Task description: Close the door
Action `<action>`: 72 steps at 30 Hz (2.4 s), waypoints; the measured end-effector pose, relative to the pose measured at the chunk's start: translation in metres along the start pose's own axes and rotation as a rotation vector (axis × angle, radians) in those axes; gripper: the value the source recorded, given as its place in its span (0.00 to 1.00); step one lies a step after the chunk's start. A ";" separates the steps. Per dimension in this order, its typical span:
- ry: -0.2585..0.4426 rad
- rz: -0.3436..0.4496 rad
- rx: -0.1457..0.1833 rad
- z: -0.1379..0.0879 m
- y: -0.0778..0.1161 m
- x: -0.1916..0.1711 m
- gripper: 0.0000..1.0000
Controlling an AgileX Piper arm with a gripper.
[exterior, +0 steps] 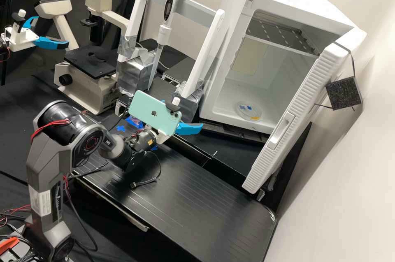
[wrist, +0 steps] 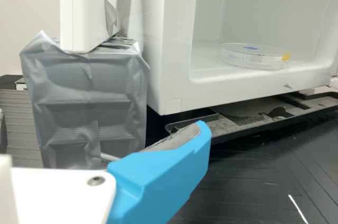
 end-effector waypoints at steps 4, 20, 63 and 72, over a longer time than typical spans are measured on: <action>0.000 0.000 0.000 0.000 0.000 0.000 1.00; 0.079 0.262 0.056 0.025 0.058 -0.087 1.00; -0.060 0.496 0.199 0.132 0.155 -0.051 1.00; -0.027 0.431 0.217 0.109 0.147 -0.062 1.00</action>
